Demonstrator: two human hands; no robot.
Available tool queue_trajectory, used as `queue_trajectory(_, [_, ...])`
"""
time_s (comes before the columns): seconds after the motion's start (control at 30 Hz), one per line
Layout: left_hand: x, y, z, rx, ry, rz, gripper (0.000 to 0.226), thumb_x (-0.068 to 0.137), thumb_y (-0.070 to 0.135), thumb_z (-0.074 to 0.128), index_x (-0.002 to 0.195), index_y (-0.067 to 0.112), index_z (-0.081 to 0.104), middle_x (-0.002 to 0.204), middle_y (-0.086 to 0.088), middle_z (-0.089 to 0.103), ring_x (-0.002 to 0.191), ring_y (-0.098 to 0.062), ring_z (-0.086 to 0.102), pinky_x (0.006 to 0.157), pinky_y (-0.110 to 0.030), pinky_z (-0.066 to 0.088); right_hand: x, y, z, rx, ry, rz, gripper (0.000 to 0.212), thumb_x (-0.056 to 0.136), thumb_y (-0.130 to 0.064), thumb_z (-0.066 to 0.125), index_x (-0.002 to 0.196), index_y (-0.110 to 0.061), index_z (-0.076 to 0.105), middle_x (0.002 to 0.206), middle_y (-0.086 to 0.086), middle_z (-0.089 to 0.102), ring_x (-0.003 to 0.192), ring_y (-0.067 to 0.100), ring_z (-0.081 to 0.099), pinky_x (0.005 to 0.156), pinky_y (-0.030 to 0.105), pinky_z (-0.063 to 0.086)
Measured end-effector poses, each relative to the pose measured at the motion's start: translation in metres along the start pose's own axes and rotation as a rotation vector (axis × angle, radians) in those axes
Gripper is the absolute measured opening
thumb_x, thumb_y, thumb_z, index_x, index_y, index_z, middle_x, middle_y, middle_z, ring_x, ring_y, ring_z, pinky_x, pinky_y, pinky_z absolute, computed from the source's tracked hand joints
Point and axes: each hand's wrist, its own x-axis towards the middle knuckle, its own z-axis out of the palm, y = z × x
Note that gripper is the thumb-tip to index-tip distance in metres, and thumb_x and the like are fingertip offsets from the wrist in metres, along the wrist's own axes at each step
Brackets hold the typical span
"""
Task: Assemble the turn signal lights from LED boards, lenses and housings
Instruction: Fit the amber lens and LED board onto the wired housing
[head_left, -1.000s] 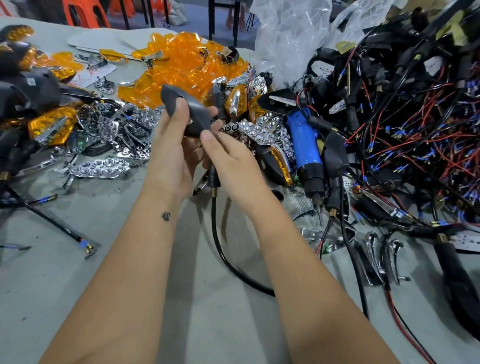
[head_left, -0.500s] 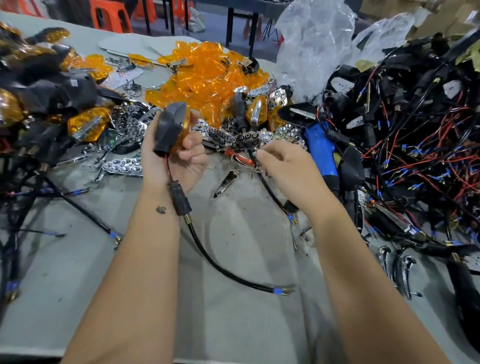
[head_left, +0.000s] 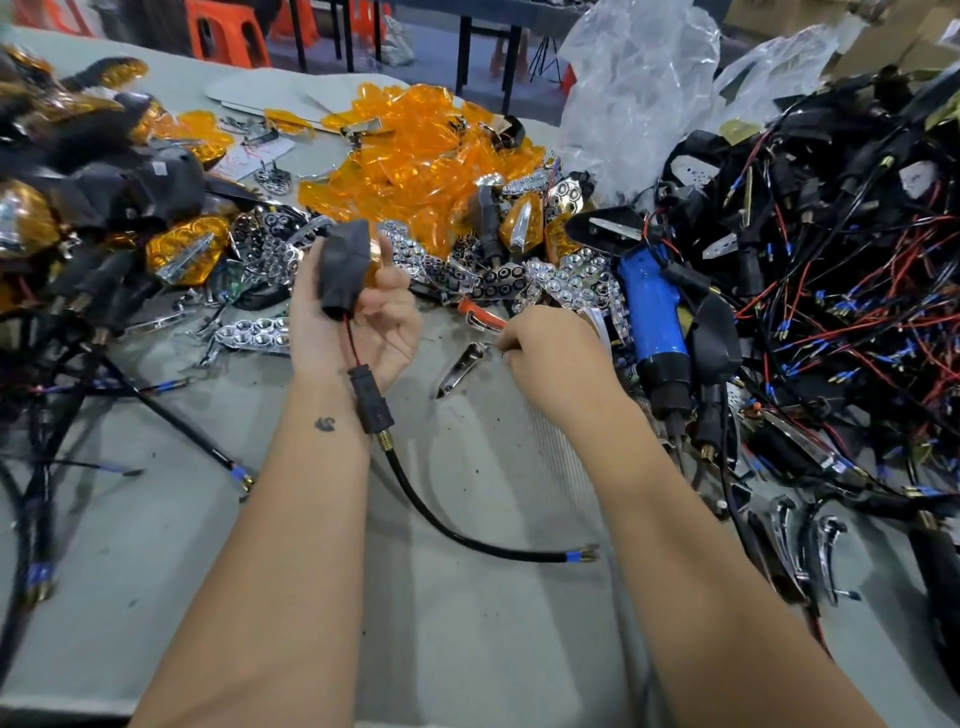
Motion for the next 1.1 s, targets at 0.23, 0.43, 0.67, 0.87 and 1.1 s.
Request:
queue_trajectory(0.23, [0.003, -0.014, 0.016, 0.279, 0.208, 0.071, 0.036, 0.077, 0.029, 0.064, 0.100, 0.003, 0.062, 0.087, -0.008, 0.070, 0.072, -0.019, 0.070, 0.049, -0.020, 0.055, -0.002, -0.008, 0.015, 0.037, 0.193, -0.002, 0.011, 0.095, -0.004, 0.054, 0.097, -0.012, 0.060, 0.096, 0.004, 0.056, 0.081, 0.024, 0.053, 0.062, 0.034, 0.042])
queue_trajectory(0.43, [0.011, -0.028, 0.019, 0.683, 0.270, 0.076, 0.020, 0.095, 0.024, 0.054, 0.106, 0.008, 0.059, 0.082, -0.005, 0.067, 0.068, -0.018, 0.066, 0.051, -0.025, 0.052, -0.012, -0.004, 0.021, 0.589, 0.383, 0.120, 0.009, 0.090, -0.011, 0.063, 0.084, -0.017, 0.060, 0.078, -0.008, 0.059, 0.071, 0.006, 0.056, 0.062, 0.022, 0.048])
queue_trajectory(0.67, [0.018, -0.043, 0.023, 0.707, 0.206, 0.026, 0.030, 0.103, 0.026, 0.038, 0.113, 0.005, 0.057, 0.084, -0.008, 0.072, 0.075, -0.021, 0.070, 0.069, -0.034, 0.059, -0.022, 0.000, 0.006, 1.279, 0.549, 0.064, 0.028, 0.093, 0.002, 0.059, 0.092, -0.024, 0.065, 0.081, -0.008, 0.065, 0.069, -0.005, 0.063, 0.063, 0.010, 0.049])
queue_trajectory(0.87, [0.018, -0.051, 0.019, 0.808, 0.202, 0.011, 0.029, 0.097, 0.033, 0.051, 0.109, 0.011, 0.065, 0.094, -0.008, 0.076, 0.079, -0.021, 0.073, 0.064, -0.034, 0.058, -0.020, 0.007, 0.003, 1.491, 0.609, 0.060, 0.016, 0.089, 0.001, 0.068, 0.086, -0.014, 0.071, 0.071, -0.006, 0.072, 0.070, 0.010, 0.069, 0.065, 0.022, 0.055])
queue_trajectory(1.1, [0.016, -0.058, 0.022, 0.753, 0.198, -0.021, 0.036, 0.099, 0.041, 0.048, 0.103, 0.009, 0.061, 0.079, -0.006, 0.070, 0.065, -0.021, 0.067, 0.052, -0.030, 0.052, -0.023, 0.006, 0.002, 1.547, 0.552, 0.003, 0.021, 0.088, 0.005, 0.067, 0.085, -0.015, 0.071, 0.067, -0.006, 0.071, 0.062, 0.008, 0.066, 0.057, 0.017, 0.053])
